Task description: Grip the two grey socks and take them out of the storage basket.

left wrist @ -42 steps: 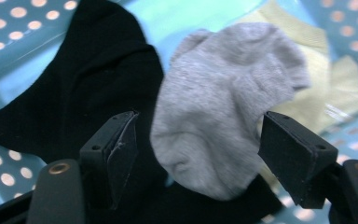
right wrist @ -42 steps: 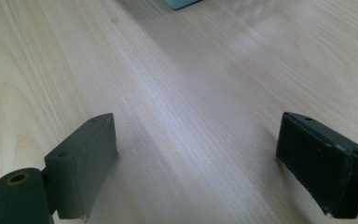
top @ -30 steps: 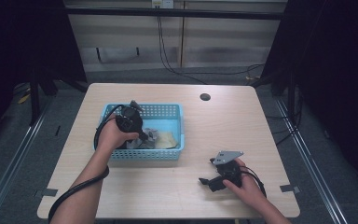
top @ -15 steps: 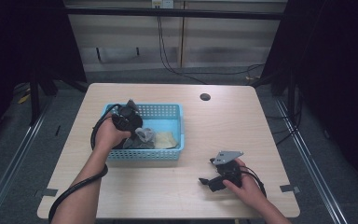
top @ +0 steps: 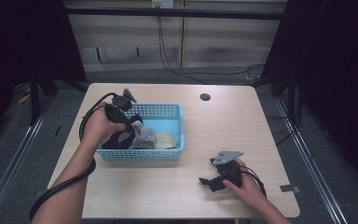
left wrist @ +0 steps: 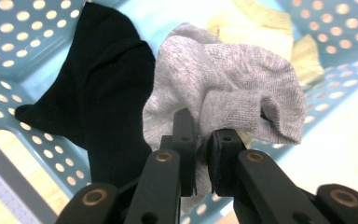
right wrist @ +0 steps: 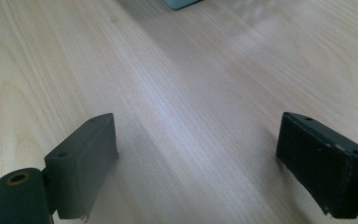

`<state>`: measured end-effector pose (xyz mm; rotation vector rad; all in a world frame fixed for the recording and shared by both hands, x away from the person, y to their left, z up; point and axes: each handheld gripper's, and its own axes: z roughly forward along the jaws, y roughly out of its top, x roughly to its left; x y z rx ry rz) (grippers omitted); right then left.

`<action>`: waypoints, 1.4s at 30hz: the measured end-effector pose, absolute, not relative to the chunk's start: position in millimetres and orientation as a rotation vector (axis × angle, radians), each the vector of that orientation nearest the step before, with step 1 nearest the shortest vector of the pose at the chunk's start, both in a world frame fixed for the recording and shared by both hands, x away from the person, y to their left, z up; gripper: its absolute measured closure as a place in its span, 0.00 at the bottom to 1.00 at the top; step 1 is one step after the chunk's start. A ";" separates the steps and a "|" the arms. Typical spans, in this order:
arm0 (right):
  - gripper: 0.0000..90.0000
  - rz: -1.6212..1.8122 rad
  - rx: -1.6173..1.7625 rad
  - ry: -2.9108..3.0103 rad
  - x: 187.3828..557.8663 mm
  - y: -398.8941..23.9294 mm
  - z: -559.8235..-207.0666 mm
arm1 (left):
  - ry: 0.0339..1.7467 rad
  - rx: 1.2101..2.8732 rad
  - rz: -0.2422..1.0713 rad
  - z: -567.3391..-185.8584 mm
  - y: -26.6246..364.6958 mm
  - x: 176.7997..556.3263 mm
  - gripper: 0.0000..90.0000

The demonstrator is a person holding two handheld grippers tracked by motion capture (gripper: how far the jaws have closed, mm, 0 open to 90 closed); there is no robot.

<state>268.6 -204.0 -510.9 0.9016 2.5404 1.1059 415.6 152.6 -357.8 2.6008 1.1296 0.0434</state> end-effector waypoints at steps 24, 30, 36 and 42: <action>0.13 1.108 0.899 2.538 268.8 -204.0 -511.0 | 0.885 2.662 -0.004 -324.5 138.9 363.0 0.92; 0.13 1.106 0.901 2.540 268.6 -204.0 -511.0 | 0.852 2.664 -0.036 -330.1 135.0 350.0 0.92; 0.13 1.106 0.901 2.540 268.6 -203.9 -511.0 | 0.793 2.688 -0.092 -351.9 125.9 334.1 0.92; 0.13 1.106 0.900 2.542 268.6 -204.0 -511.1 | 0.794 2.694 -0.133 -376.9 121.1 326.3 0.92</action>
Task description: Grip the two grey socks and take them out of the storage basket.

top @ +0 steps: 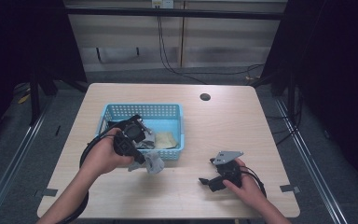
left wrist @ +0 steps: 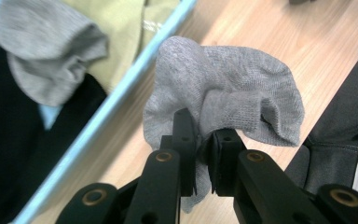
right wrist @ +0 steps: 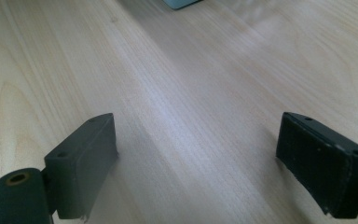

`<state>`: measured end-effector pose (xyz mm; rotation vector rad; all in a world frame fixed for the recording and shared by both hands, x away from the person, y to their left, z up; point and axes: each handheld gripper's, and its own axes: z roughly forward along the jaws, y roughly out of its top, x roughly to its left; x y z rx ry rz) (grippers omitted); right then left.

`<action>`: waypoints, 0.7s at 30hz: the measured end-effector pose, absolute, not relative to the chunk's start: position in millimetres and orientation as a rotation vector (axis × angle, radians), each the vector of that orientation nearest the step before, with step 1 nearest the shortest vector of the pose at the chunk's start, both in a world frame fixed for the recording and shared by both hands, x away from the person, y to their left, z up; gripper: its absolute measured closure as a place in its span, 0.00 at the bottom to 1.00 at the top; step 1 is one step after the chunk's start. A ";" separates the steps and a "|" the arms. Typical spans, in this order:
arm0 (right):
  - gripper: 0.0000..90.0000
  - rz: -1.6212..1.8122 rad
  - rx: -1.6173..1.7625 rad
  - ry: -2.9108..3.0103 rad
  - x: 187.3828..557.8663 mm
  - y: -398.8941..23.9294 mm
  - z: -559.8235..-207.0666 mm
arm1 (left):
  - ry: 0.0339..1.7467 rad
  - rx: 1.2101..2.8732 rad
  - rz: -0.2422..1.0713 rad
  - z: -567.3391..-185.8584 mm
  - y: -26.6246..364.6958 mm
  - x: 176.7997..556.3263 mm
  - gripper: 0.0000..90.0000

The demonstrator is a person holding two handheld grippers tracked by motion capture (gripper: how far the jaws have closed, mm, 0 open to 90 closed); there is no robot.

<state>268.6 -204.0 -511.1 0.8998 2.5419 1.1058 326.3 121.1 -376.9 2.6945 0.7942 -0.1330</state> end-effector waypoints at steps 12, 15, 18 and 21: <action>0.13 1.103 0.902 2.543 268.5 -204.0 -510.9 | 0.794 2.737 -0.155 -409.3 111.1 324.4 0.91; 0.13 1.104 0.901 2.543 268.5 -204.0 -511.0 | 0.788 2.738 -0.160 -414.2 108.2 323.9 0.91; 0.13 1.104 0.901 2.543 268.5 -204.0 -511.0 | 0.776 2.749 -0.164 -417.6 105.8 323.7 0.89; 0.13 1.104 0.901 2.543 268.5 -204.0 -511.0 | 0.779 2.742 -0.181 -420.4 104.0 323.0 0.86</action>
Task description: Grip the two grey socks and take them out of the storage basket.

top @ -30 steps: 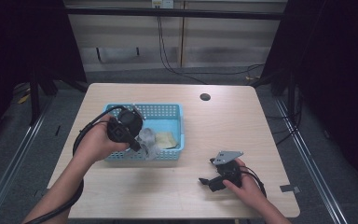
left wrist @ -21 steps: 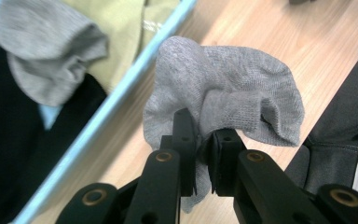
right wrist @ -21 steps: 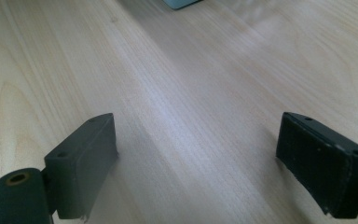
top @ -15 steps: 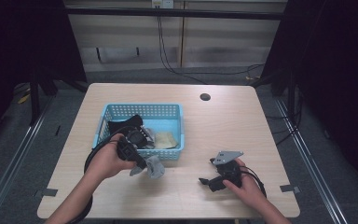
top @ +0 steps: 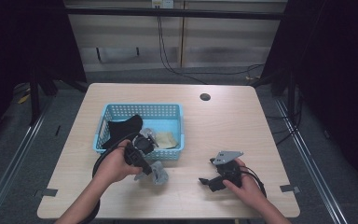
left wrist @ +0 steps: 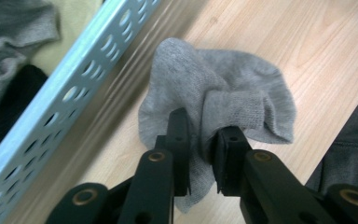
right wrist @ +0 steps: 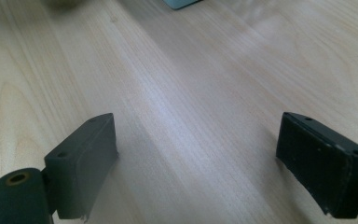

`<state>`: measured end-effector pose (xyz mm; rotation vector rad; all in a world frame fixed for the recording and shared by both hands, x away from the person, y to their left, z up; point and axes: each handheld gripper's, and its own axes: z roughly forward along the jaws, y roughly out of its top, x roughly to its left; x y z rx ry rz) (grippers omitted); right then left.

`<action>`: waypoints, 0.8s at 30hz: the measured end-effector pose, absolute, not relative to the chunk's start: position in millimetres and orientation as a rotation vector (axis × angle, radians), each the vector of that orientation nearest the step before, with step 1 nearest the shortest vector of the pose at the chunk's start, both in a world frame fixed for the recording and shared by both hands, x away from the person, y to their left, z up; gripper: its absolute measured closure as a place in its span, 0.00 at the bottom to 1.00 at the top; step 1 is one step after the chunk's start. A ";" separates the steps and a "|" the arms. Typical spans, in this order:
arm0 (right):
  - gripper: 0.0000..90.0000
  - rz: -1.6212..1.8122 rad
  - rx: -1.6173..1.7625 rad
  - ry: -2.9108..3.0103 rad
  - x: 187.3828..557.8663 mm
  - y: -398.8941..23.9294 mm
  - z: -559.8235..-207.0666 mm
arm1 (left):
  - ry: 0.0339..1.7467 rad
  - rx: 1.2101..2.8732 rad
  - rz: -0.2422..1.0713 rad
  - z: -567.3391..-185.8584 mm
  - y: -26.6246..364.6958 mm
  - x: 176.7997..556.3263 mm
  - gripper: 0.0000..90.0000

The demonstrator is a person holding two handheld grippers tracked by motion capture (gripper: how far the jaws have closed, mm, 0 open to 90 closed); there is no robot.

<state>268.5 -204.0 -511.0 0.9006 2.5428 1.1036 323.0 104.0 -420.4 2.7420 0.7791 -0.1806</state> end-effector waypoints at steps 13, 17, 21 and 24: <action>0.13 1.103 0.901 2.543 268.5 -204.0 -511.0 | 0.786 2.717 -0.211 -420.6 106.7 320.5 0.76; 0.13 1.104 0.901 2.543 268.5 -204.0 -511.0 | 0.789 2.716 -0.215 -418.5 108.0 319.5 0.71; 0.13 1.104 0.902 2.543 268.5 -204.0 -511.0 | 0.798 2.697 -0.212 -414.5 109.5 318.5 0.65; 0.13 1.104 0.902 2.543 268.5 -204.0 -511.0 | 0.810 2.683 -0.200 -410.1 111.4 319.0 0.58</action>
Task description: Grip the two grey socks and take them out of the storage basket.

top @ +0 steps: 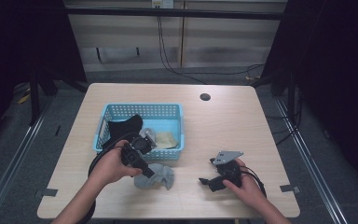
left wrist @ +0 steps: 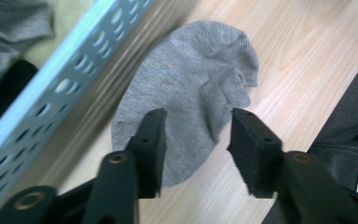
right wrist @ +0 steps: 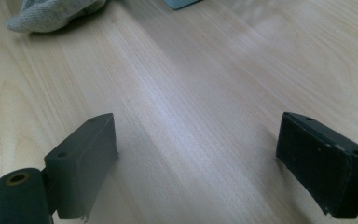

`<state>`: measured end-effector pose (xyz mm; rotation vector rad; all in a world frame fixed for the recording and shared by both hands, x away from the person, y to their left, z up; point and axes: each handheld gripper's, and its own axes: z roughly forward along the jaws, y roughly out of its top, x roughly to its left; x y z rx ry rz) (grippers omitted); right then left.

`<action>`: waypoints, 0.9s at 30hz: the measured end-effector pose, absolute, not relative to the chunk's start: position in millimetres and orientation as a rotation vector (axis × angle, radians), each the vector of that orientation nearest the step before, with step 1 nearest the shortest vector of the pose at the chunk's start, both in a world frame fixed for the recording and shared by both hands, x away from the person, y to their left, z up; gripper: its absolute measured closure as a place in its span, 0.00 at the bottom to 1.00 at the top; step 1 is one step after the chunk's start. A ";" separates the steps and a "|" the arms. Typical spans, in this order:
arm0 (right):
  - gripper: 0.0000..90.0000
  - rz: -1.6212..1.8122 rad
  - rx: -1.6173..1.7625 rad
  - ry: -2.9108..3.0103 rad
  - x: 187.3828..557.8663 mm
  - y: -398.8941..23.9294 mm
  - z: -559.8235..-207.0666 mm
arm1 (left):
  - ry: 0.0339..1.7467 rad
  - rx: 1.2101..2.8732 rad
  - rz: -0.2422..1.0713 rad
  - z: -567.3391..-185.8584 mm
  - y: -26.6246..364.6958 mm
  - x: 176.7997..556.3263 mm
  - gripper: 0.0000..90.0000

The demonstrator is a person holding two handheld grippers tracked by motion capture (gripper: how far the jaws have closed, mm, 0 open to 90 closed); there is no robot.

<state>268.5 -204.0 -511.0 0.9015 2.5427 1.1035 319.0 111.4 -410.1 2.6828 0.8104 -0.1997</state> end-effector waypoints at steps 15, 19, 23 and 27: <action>0.13 1.104 0.902 2.543 268.5 -204.0 -510.9 | 0.852 2.621 -0.115 -375.7 120.4 333.8 0.38; 0.13 1.105 0.905 2.541 268.4 -203.9 -510.9 | 0.867 2.604 -0.073 -370.1 121.8 342.0 0.35; 0.13 1.105 0.905 2.541 268.4 -203.9 -510.9 | 0.878 2.593 -0.028 -367.6 122.4 350.4 0.31; 0.13 1.107 0.900 2.540 268.7 -204.0 -511.0 | 0.911 2.573 -0.015 -367.5 124.1 360.7 0.30</action>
